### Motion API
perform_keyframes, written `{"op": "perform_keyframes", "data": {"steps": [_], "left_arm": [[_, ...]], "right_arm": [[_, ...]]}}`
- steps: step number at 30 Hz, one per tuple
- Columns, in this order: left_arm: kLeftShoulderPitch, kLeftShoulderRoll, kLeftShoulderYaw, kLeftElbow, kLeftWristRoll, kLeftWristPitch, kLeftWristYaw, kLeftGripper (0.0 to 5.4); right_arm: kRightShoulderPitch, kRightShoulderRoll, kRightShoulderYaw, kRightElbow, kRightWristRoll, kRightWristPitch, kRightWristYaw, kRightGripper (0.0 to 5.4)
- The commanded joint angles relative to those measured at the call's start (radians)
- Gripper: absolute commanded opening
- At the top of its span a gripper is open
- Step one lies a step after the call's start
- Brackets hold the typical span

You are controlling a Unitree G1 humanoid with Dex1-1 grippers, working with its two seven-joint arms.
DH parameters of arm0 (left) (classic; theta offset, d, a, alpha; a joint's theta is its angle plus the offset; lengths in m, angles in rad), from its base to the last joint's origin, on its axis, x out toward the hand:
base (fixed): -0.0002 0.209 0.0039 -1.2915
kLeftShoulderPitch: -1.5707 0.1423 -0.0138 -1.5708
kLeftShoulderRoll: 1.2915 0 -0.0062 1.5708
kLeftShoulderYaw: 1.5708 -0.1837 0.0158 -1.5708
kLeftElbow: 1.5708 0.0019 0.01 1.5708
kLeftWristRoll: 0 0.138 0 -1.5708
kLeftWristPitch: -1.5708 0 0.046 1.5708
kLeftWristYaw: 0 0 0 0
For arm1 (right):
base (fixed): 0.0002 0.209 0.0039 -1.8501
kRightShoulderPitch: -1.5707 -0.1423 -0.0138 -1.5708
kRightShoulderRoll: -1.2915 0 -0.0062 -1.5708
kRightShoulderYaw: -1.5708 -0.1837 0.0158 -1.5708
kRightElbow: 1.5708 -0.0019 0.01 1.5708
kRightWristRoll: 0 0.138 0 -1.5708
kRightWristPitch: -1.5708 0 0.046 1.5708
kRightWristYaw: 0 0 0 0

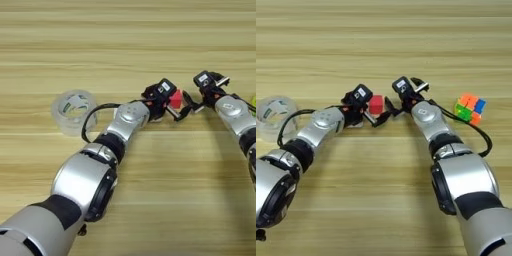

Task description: Move the objects on the table

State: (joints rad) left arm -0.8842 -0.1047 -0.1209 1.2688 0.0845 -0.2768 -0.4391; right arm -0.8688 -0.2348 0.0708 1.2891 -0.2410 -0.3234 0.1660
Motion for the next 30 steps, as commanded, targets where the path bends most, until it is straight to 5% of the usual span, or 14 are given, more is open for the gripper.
{"op": "perform_keyframes", "data": {"steps": [1,13,18,24,30], "left_arm": [[-0.023,0.008,0.007,0.013,0.016,0.019,0.009,5.40],[-0.023,0.007,0.013,0.026,0.019,0.026,0.016,5.40],[-0.021,0.005,0.016,0.033,0.019,0.029,0.018,5.40],[-0.021,0.008,0.019,0.042,0.019,0.034,0.023,5.40],[-0.020,0.019,0.021,0.052,0.024,0.038,0.044,5.40]], "right_arm": [[0.033,-0.007,-0.007,-0.046,0.017,-0.036,0.004,5.36],[0.168,0.009,0.009,-0.325,0.047,-0.063,0.019,5.36],[0.261,-0.005,0.001,-0.535,0.058,0.006,0.002,5.36],[0.423,-0.001,0.008,-0.950,0.070,0.130,0.000,5.36],[0.474,-0.002,0.019,-1.098,0.070,0.208,-0.001,5.36]]}}
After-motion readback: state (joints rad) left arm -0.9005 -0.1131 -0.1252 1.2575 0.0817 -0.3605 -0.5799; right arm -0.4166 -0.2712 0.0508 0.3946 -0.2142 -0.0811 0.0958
